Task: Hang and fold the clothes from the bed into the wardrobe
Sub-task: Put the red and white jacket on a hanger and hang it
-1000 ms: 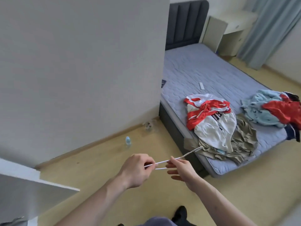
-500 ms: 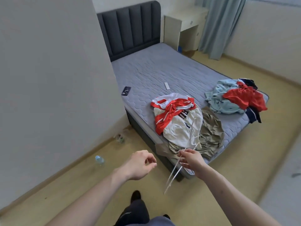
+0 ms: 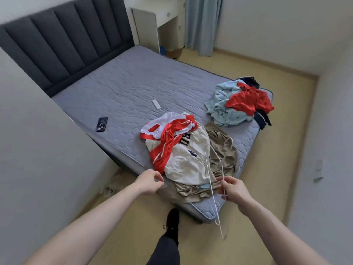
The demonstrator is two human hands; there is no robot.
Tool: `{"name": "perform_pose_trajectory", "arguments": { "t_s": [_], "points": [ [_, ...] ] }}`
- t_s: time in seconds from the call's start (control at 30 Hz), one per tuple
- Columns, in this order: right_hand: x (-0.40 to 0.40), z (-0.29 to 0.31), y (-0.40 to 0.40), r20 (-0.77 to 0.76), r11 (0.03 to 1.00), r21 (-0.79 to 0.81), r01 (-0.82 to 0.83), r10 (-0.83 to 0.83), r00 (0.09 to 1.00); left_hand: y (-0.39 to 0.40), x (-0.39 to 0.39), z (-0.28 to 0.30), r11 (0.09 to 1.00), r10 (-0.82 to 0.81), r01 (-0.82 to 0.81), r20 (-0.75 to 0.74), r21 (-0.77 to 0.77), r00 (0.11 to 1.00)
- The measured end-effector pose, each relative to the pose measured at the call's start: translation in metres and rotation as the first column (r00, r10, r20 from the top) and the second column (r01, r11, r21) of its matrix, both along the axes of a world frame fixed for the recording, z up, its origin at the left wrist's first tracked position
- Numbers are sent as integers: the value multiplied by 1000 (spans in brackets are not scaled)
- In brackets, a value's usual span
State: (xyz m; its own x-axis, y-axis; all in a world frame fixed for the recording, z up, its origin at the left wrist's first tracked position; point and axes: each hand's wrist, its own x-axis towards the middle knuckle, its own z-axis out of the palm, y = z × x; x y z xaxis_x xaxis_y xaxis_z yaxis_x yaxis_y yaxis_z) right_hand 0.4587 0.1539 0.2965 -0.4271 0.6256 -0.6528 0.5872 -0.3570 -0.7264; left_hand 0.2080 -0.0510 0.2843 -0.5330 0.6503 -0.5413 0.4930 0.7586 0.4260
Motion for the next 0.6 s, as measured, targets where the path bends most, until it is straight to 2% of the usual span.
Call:
{"name": "perform_pose_trajectory", "arguments": {
  "t_s": [0.2,0.3,0.6],
  "points": [
    [-70,-38,61,64,997,-3,79,-79,995,83,-99,-84,992,81,-78,26,-104,996],
    [-104,-68,88,100,995,16,102,-103,990,117,-144,-136,984,68,-64,19,-166,998],
    [-164,-171,141,226,976,206,65,-112,968,195,-213,-287,968,128,-104,92,-228,988]
  ]
}}
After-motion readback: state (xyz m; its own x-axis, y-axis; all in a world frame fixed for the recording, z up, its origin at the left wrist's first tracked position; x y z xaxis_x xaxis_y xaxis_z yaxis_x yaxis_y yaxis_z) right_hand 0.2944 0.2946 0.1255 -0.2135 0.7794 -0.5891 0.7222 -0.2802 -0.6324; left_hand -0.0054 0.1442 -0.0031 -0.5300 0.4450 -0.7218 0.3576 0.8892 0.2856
